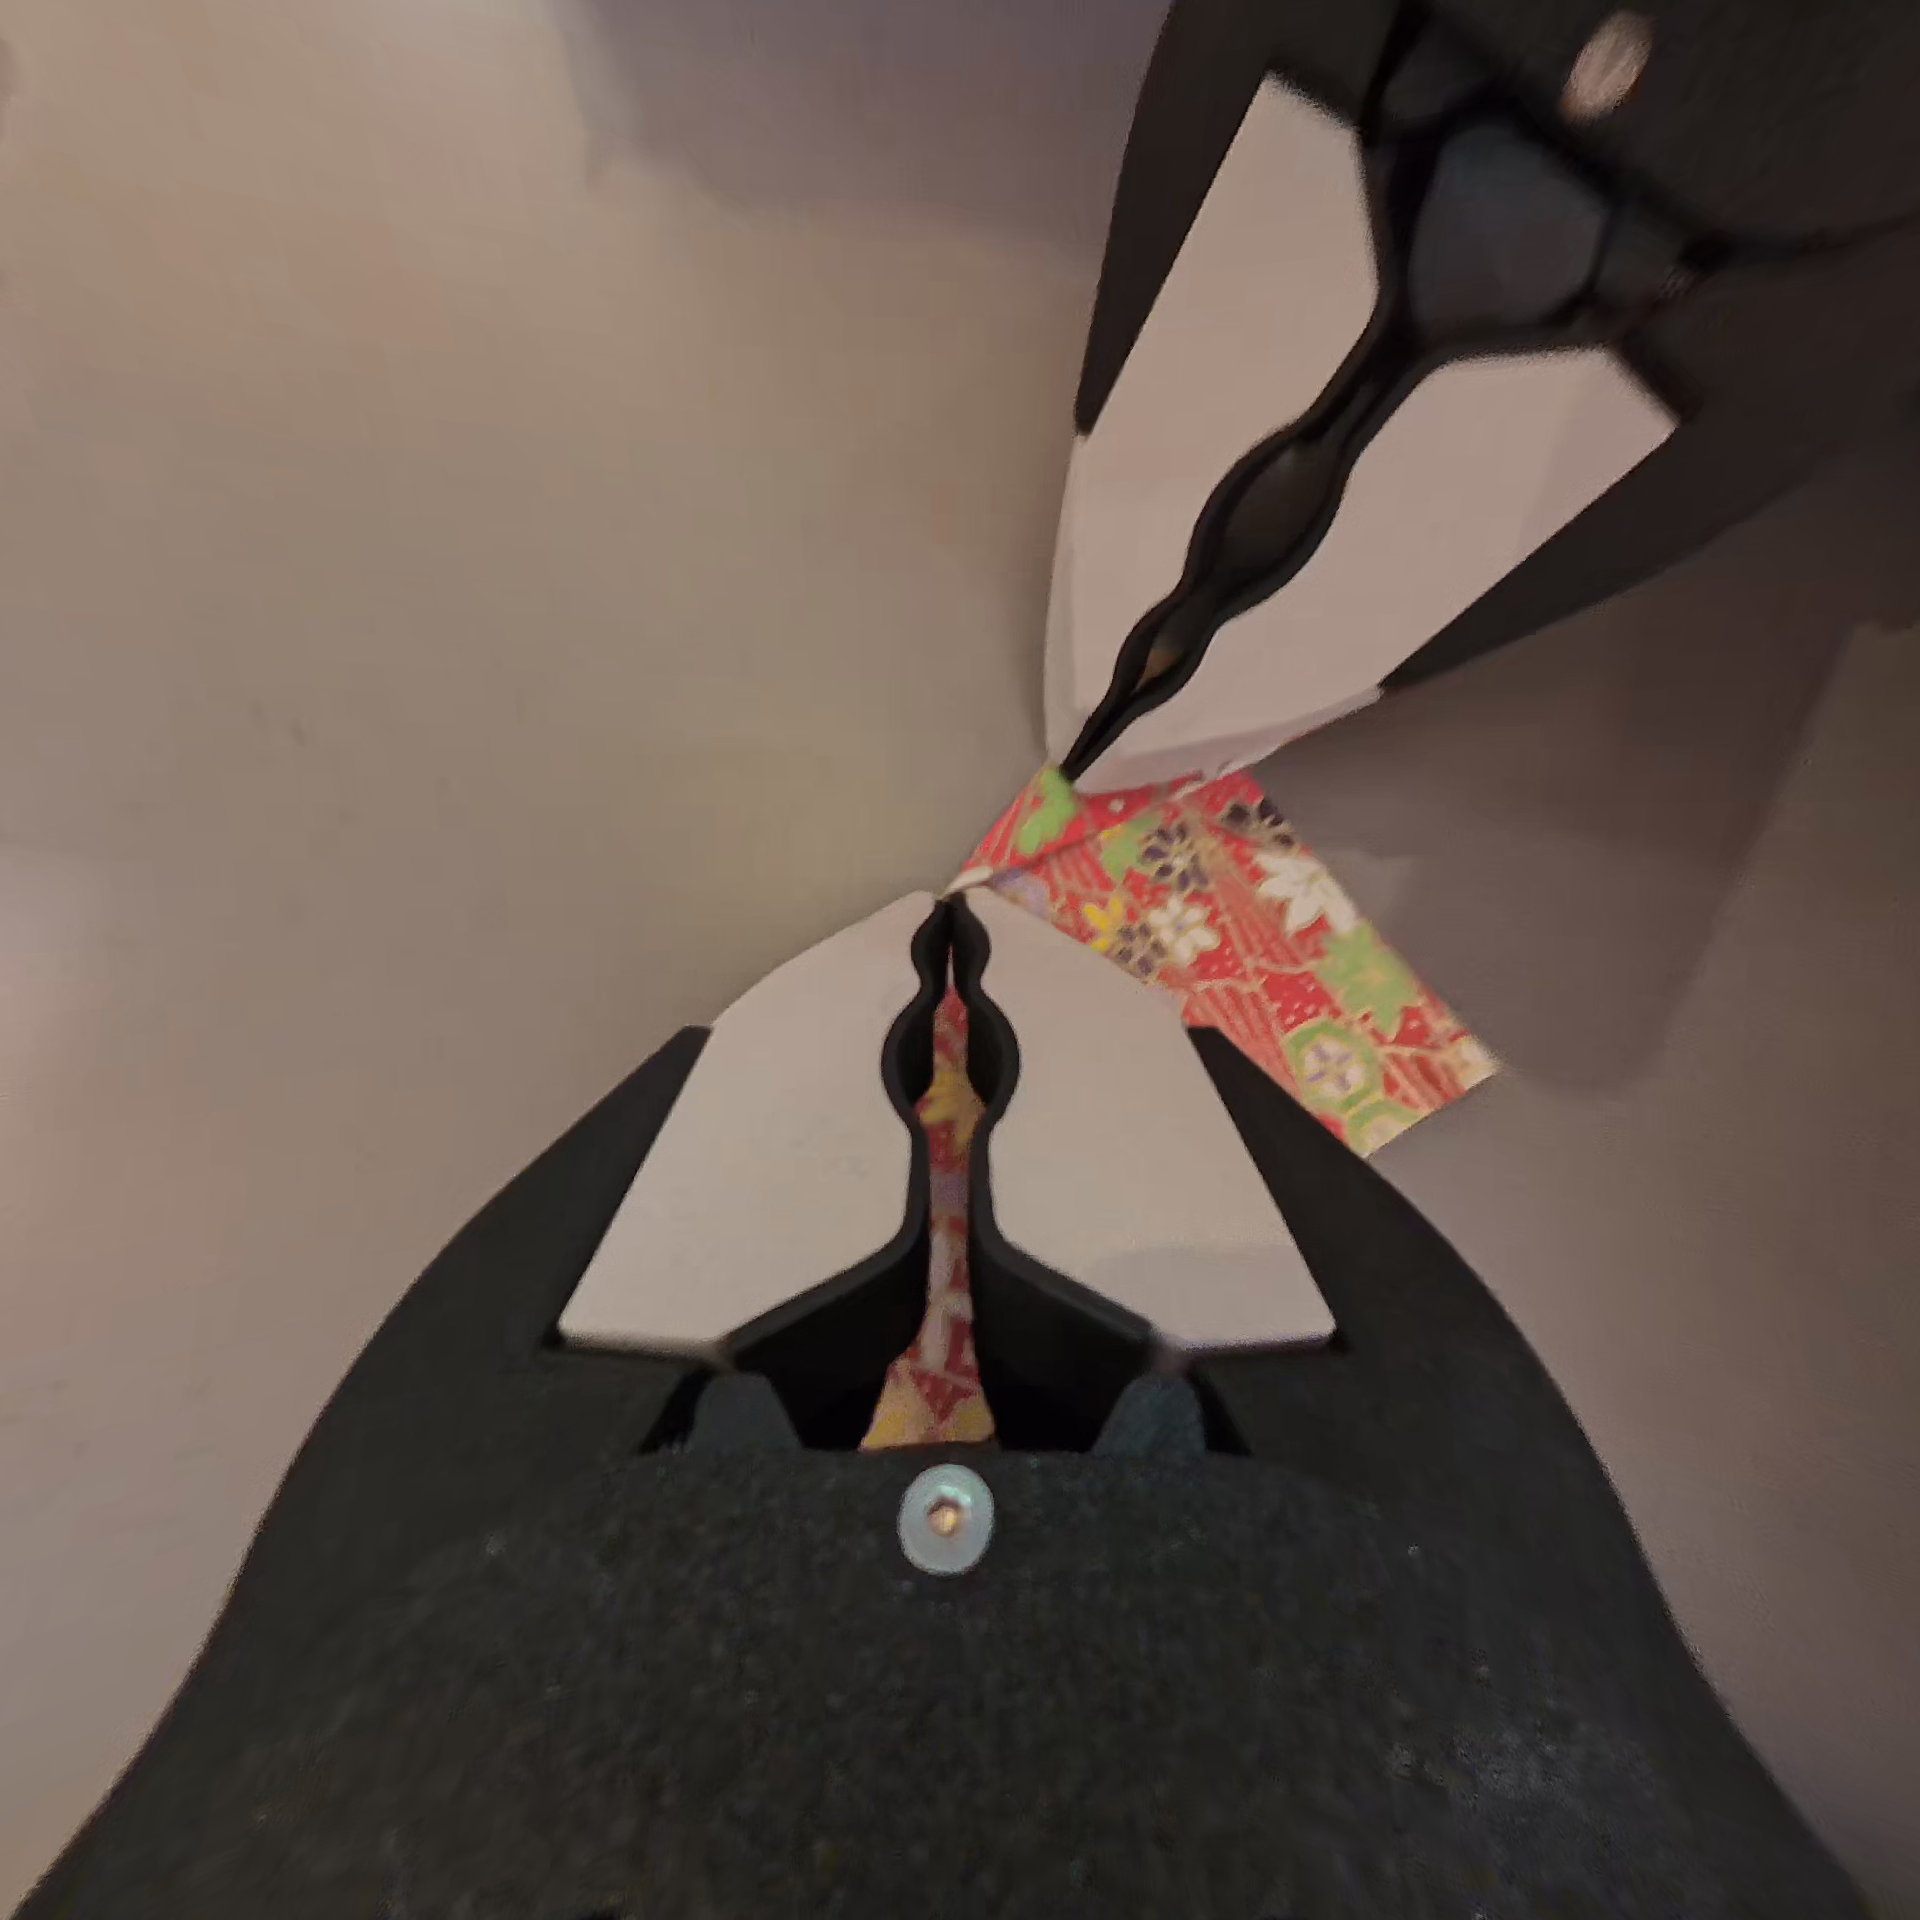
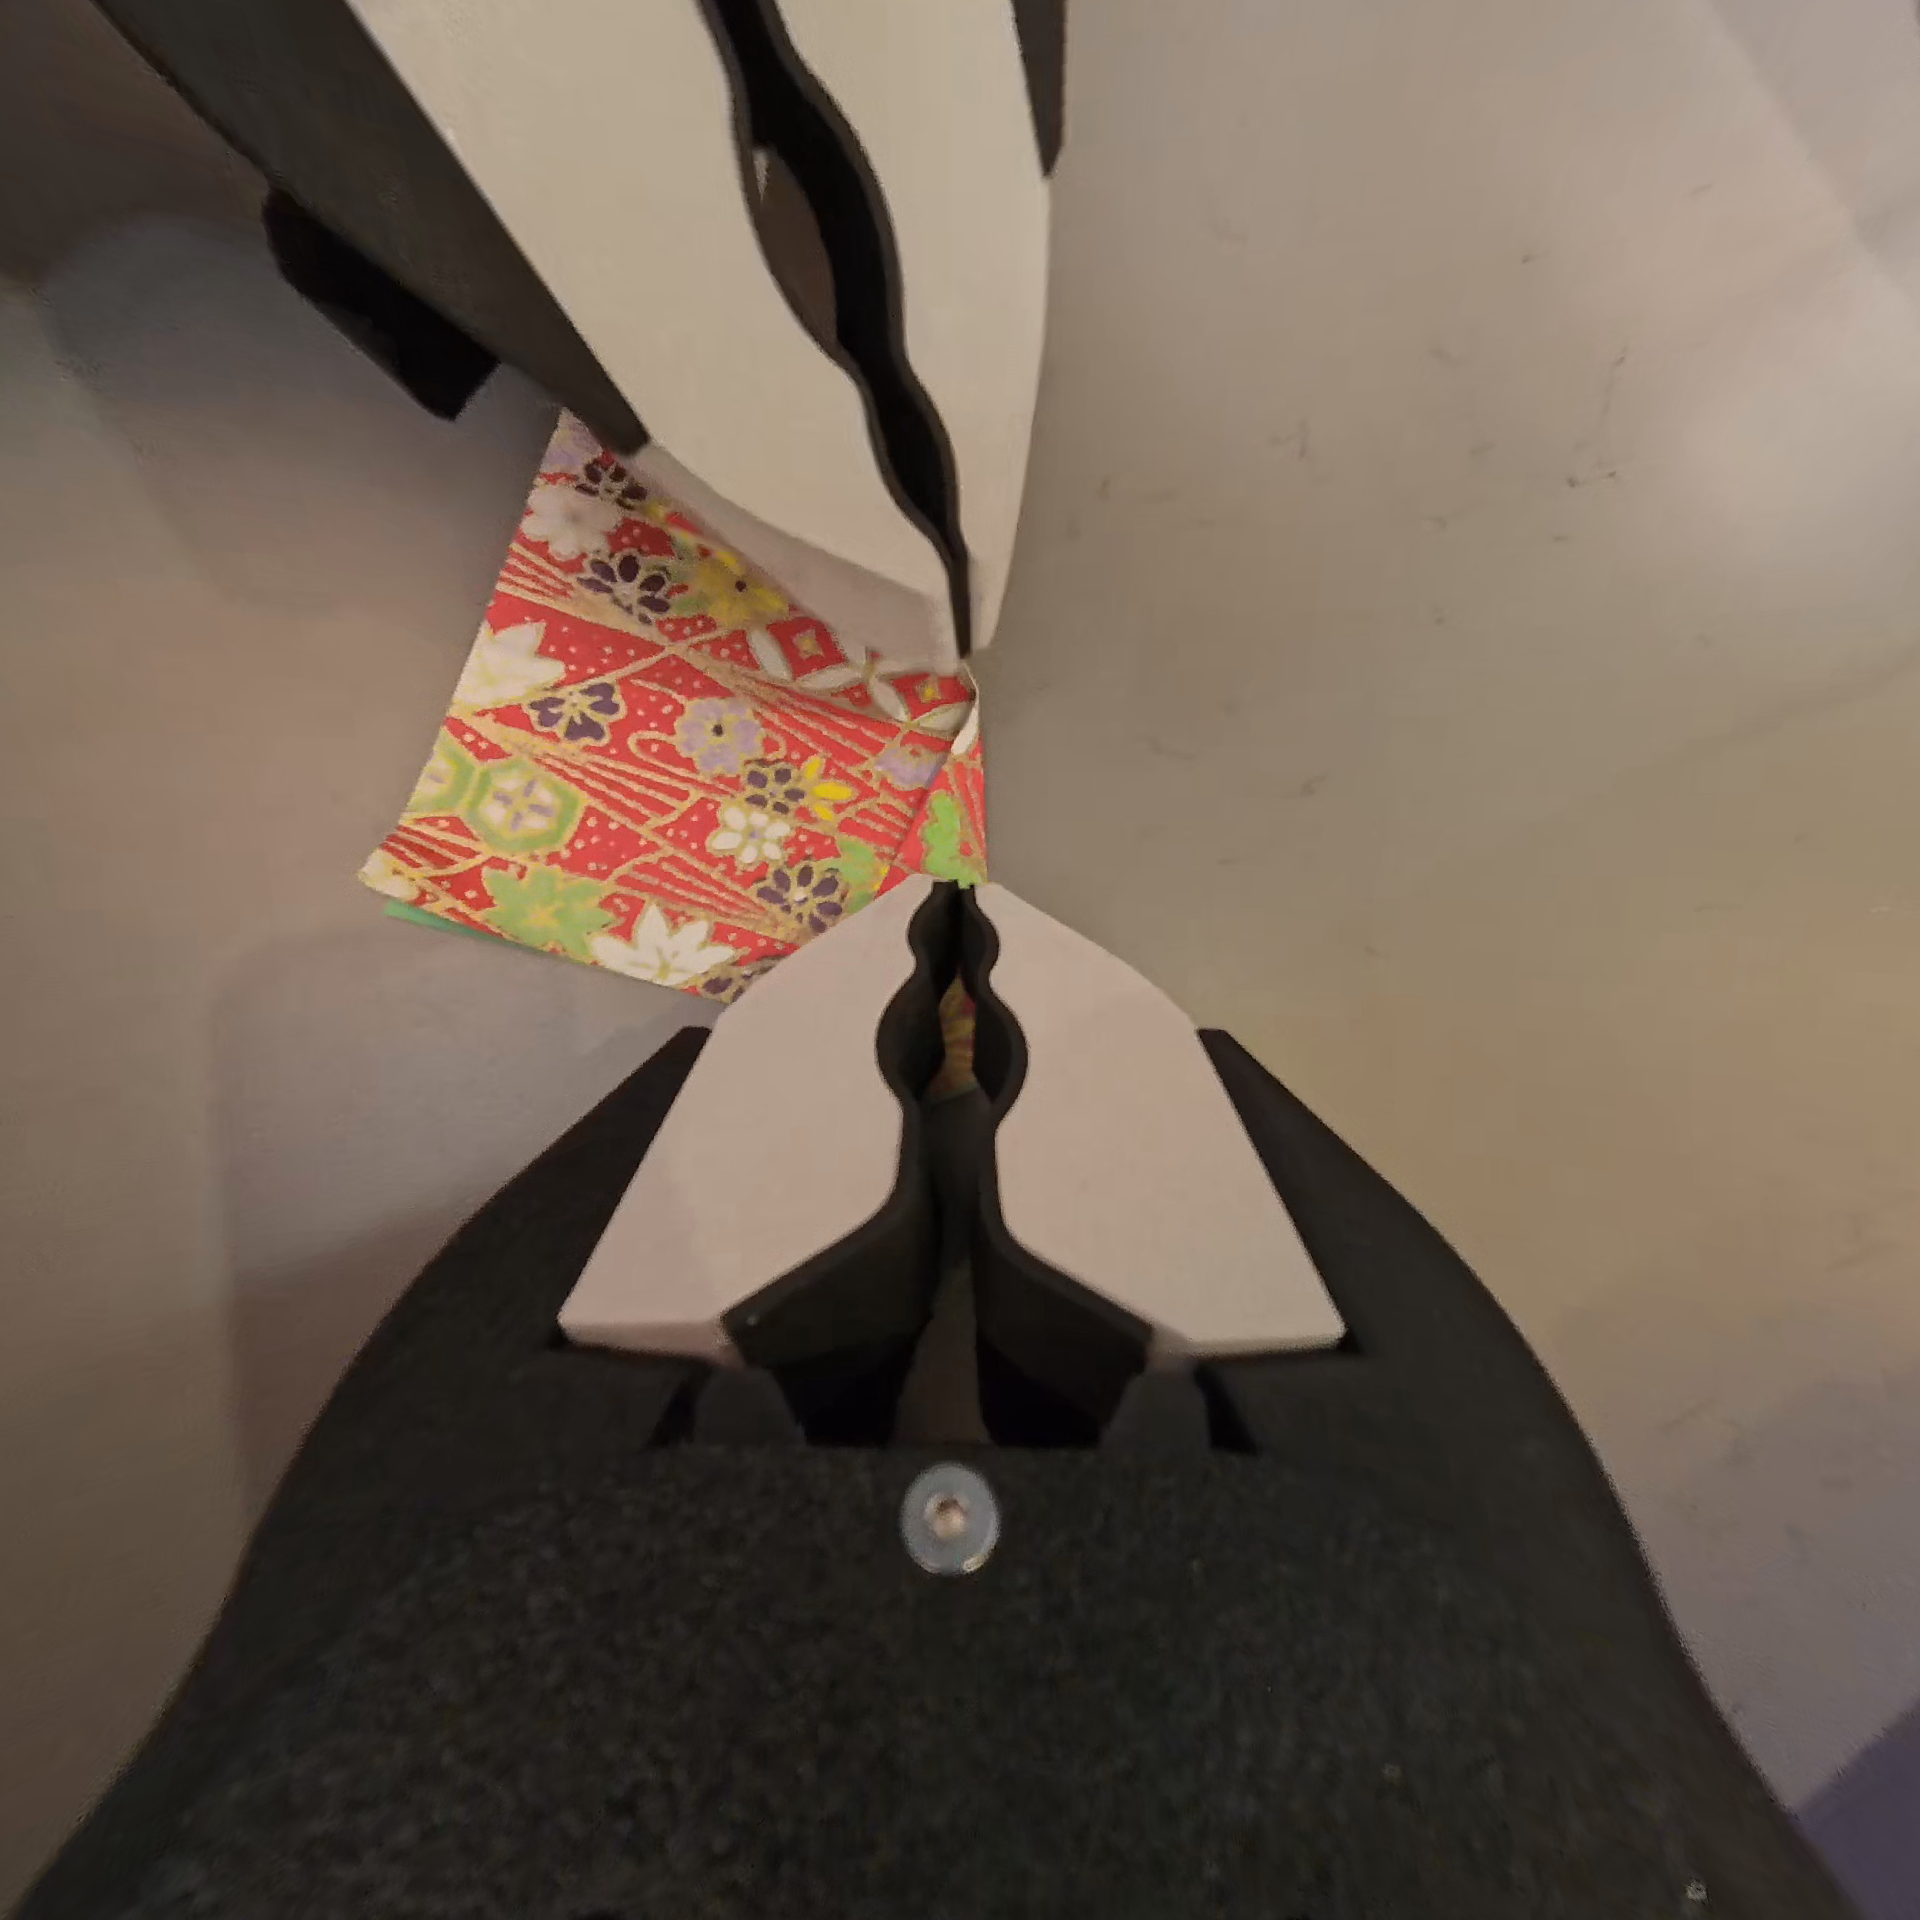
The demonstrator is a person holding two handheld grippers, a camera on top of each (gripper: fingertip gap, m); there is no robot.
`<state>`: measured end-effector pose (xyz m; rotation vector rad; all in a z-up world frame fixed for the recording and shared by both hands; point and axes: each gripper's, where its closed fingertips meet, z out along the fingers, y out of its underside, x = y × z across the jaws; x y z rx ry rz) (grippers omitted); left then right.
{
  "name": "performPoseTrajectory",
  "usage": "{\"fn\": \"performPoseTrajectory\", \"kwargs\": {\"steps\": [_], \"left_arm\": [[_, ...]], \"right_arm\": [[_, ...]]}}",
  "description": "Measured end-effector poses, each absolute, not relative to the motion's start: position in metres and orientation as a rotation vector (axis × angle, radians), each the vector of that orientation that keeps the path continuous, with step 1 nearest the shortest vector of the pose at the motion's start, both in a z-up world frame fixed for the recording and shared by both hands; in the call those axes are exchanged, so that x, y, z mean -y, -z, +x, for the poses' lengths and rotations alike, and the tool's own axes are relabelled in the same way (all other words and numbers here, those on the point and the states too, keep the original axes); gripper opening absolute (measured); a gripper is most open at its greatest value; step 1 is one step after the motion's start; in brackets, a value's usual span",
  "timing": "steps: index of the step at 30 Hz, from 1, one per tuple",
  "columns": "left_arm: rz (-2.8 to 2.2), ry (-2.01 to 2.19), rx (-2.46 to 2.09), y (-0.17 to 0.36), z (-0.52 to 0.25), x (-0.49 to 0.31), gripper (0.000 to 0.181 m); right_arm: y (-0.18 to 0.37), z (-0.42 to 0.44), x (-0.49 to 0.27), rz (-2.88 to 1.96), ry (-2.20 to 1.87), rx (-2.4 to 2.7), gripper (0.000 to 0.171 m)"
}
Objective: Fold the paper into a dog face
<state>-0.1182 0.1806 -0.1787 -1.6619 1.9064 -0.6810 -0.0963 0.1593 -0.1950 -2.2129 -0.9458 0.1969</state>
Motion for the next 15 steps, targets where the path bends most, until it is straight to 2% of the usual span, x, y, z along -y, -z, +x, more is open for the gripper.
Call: {"fn": "performPoseTrajectory", "kwargs": {"steps": [15], "left_arm": [[-1.784,0.781,-1.899,0.194,-0.110,-0.177,0.000]], "right_arm": [[0.195,-0.096,-0.159,-2.203,-0.197,0.939,0.000]]}}
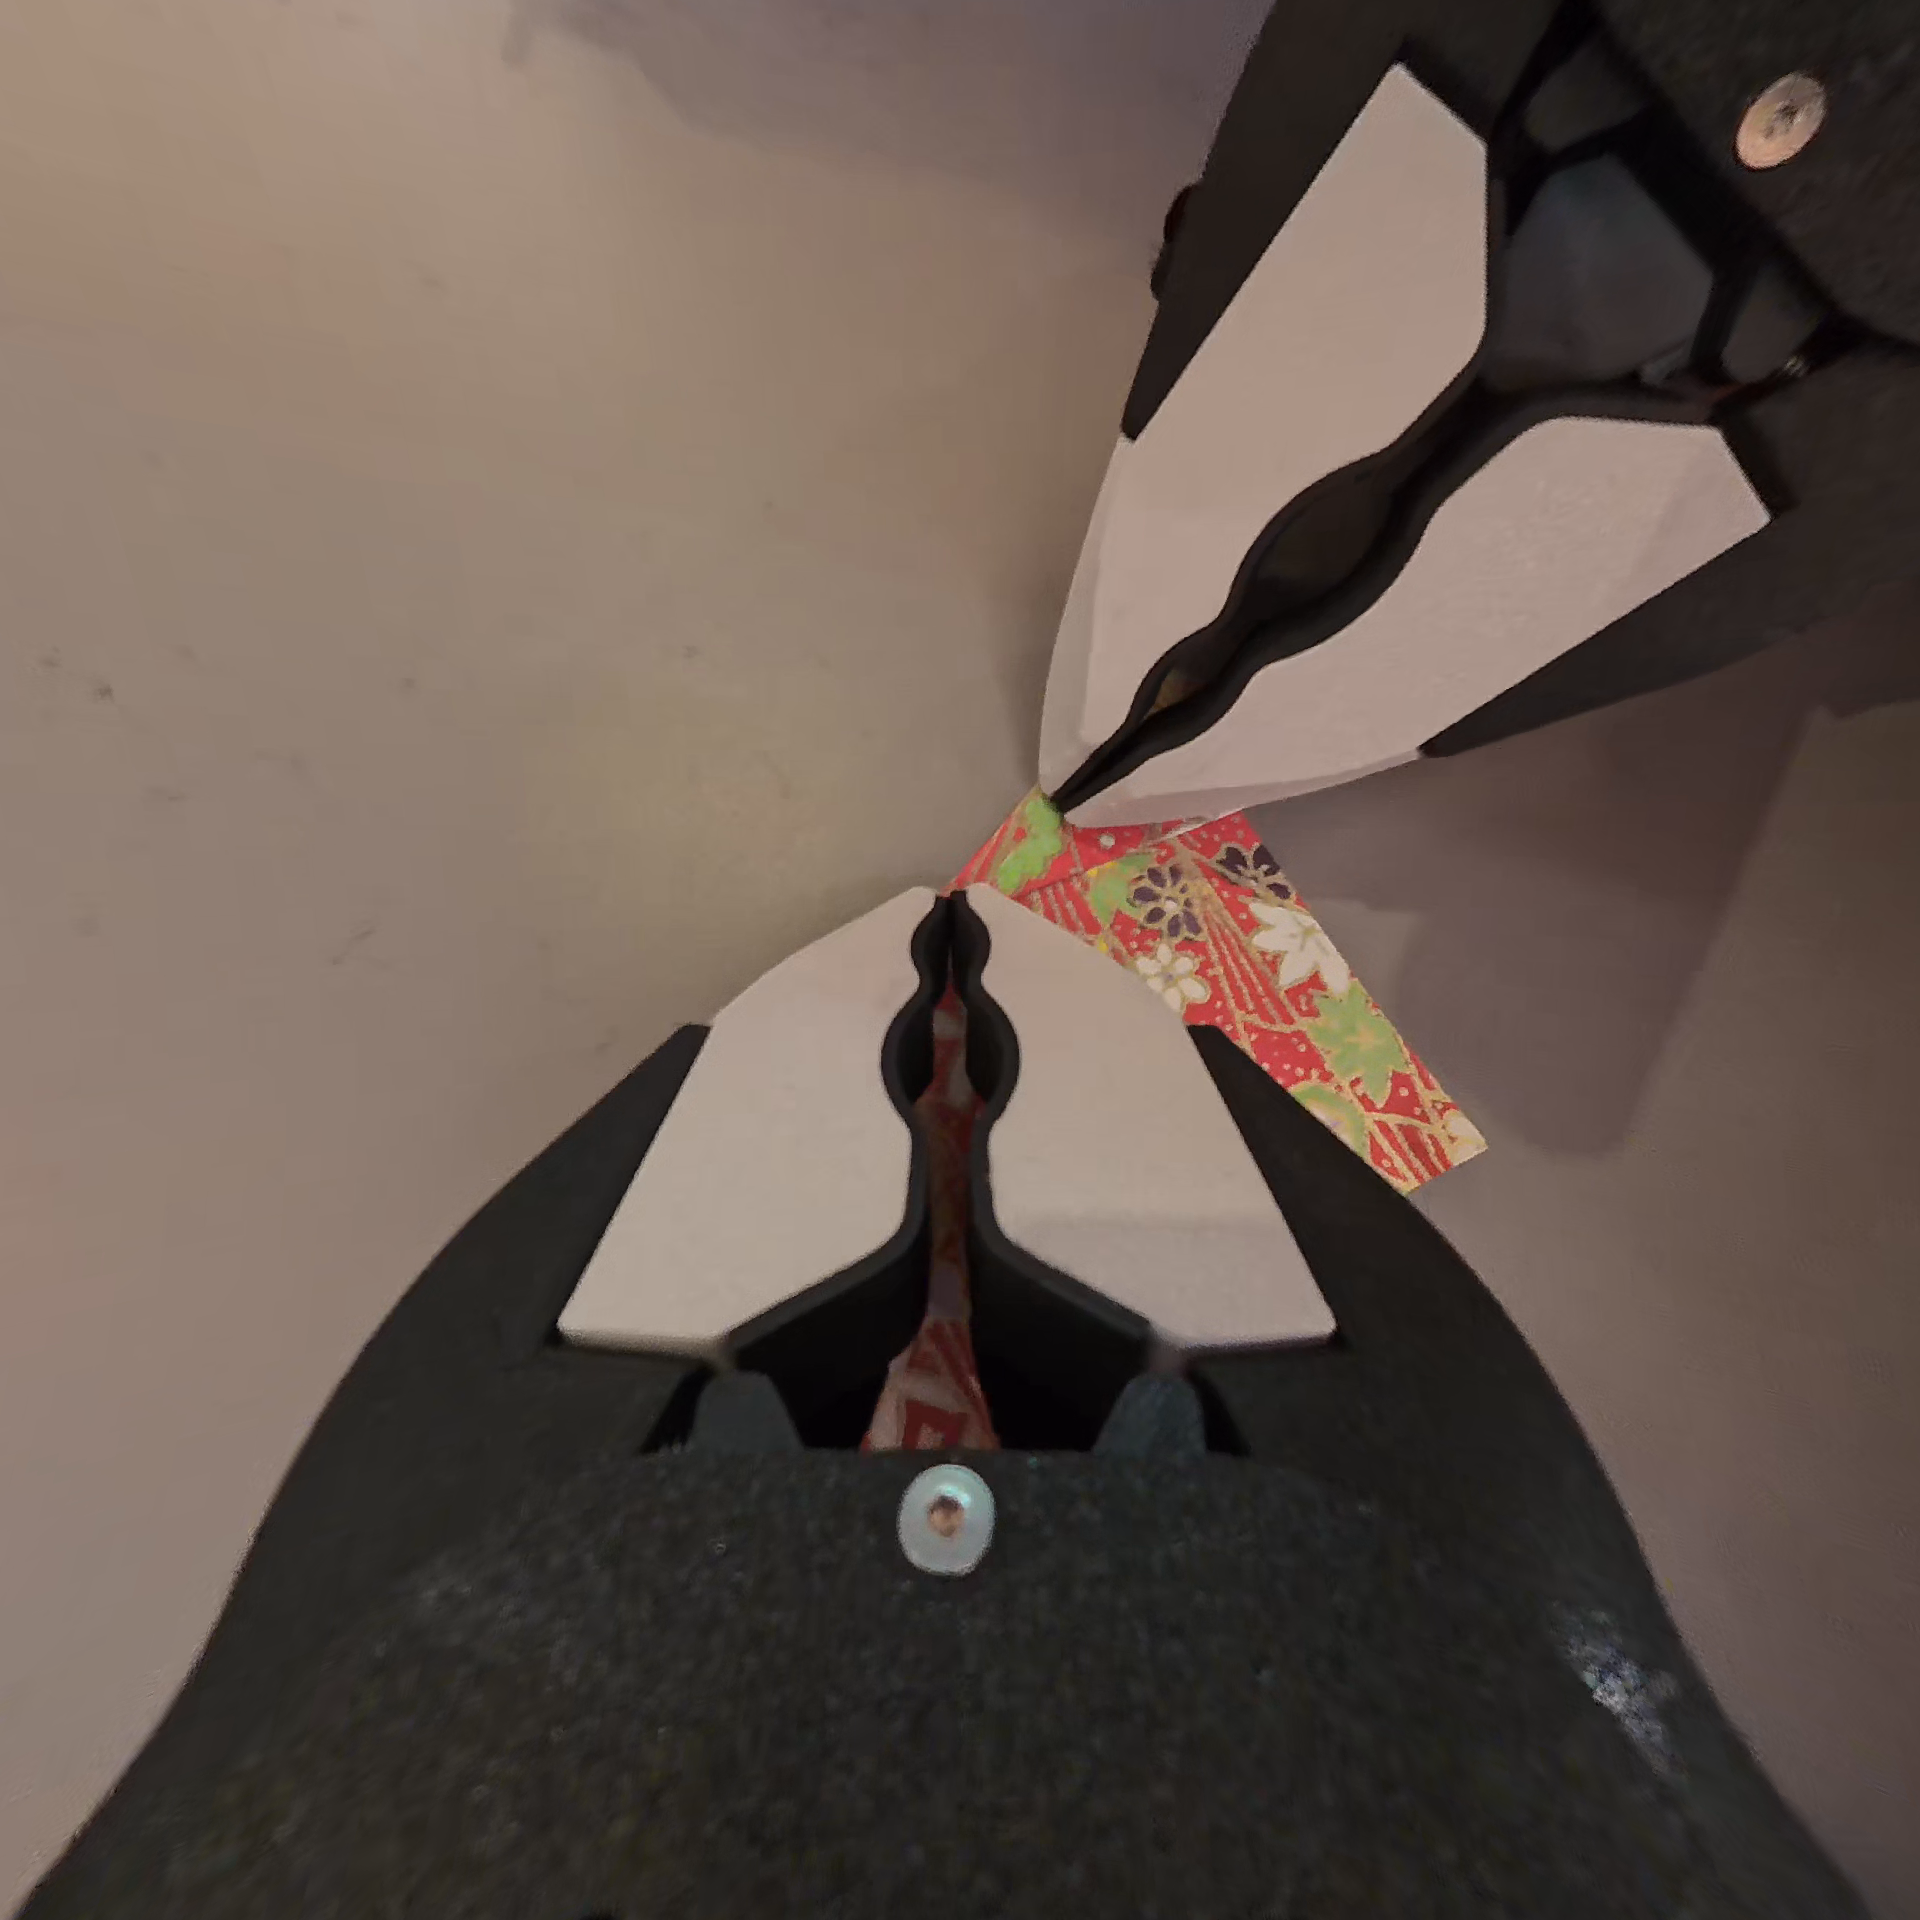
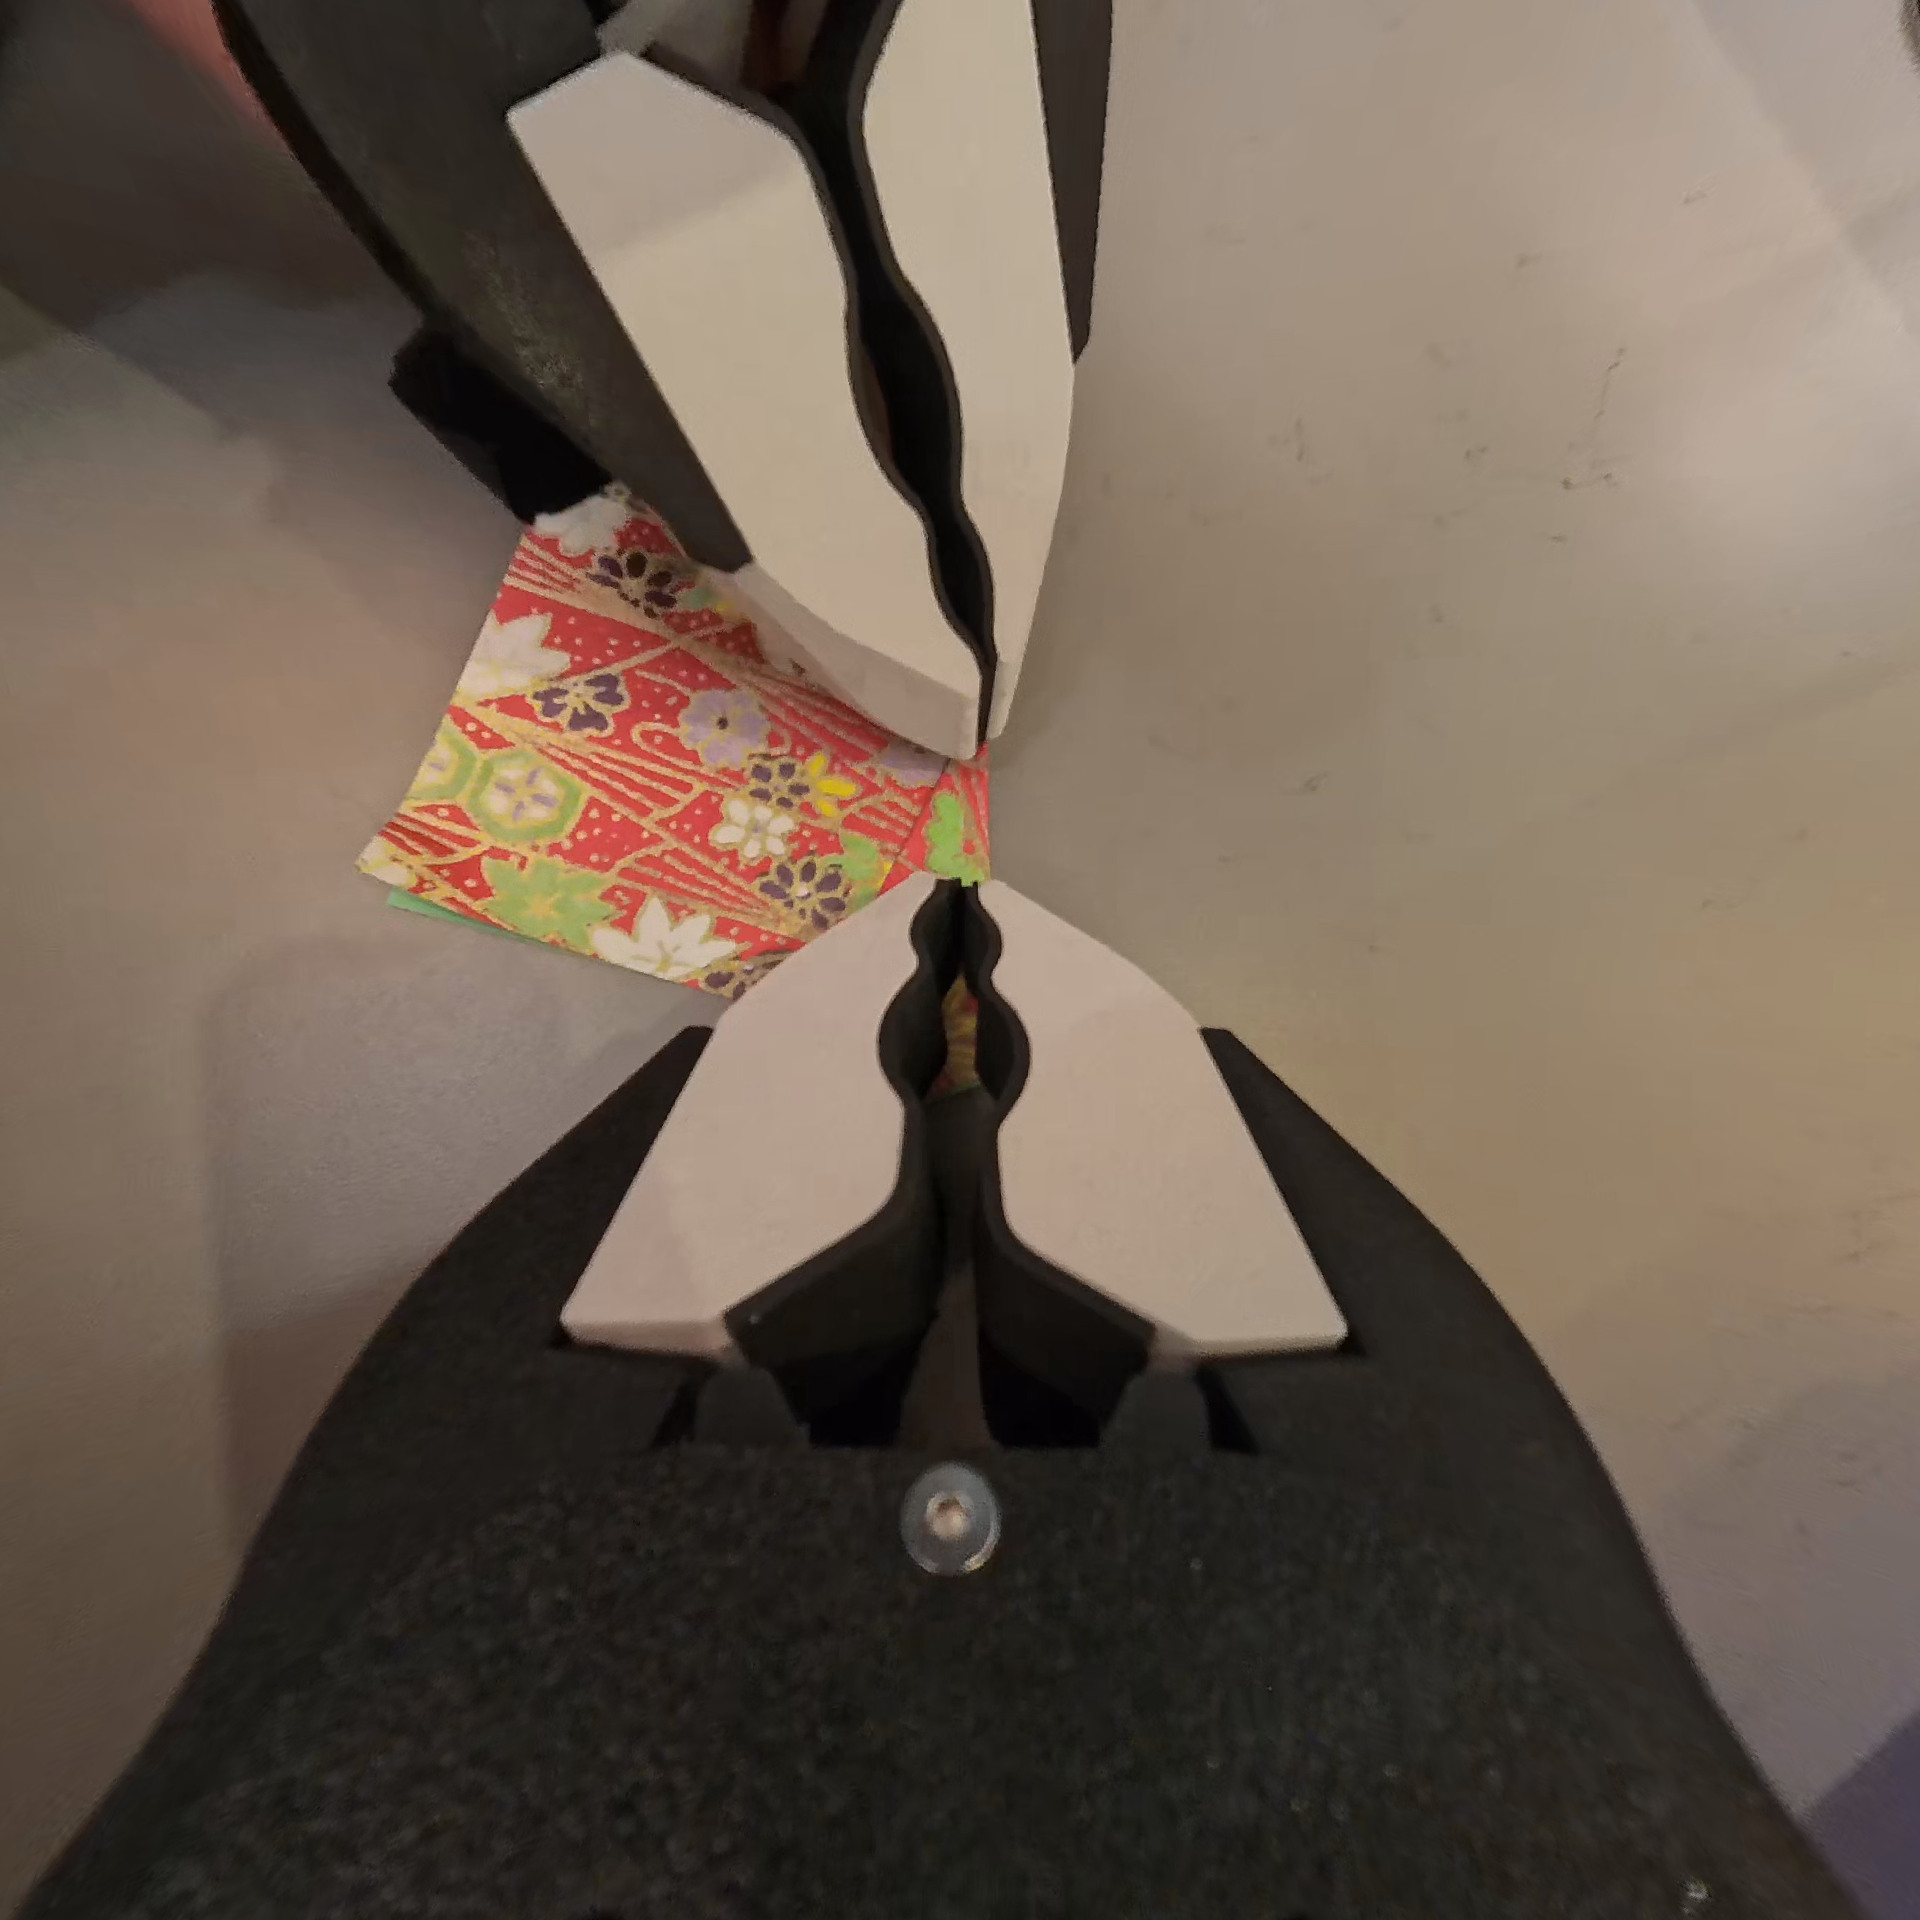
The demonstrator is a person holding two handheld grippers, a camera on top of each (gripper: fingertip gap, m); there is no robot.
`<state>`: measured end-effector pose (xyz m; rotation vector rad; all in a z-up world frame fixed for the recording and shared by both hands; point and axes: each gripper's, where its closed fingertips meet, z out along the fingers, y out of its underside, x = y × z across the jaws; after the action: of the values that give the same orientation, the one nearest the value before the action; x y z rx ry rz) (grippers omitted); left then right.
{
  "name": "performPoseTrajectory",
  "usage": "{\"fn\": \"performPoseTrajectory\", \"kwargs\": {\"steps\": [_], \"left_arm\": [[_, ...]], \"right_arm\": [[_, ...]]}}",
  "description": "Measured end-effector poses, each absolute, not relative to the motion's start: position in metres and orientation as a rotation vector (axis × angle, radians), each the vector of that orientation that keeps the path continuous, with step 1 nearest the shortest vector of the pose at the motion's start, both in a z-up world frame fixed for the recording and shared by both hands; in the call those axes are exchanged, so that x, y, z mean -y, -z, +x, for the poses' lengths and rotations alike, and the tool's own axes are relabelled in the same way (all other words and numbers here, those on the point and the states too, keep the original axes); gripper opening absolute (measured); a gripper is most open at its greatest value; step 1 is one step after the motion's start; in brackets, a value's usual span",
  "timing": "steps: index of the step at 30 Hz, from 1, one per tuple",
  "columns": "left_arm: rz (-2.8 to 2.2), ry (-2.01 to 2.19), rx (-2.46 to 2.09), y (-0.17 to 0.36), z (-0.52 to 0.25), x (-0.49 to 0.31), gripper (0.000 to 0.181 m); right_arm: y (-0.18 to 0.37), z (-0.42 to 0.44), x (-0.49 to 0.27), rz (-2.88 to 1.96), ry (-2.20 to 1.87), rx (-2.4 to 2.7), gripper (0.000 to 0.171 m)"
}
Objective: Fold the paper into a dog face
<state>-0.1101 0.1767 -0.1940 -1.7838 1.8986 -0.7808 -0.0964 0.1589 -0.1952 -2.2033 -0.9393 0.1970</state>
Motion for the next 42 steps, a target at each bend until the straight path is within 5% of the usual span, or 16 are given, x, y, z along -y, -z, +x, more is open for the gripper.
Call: {"fn": "performPoseTrajectory", "kwargs": {"steps": [22,42], "left_arm": [[-1.810,0.621,-1.826,0.194,-0.155,-0.184,0.000],[-1.956,0.720,-1.718,0.194,-0.154,-0.132,0.000]], "right_arm": [[0.162,-0.086,-0.148,-2.161,-0.320,0.835,0.000],[0.195,-0.064,-0.158,-2.271,-0.211,0.797,0.000]]}}
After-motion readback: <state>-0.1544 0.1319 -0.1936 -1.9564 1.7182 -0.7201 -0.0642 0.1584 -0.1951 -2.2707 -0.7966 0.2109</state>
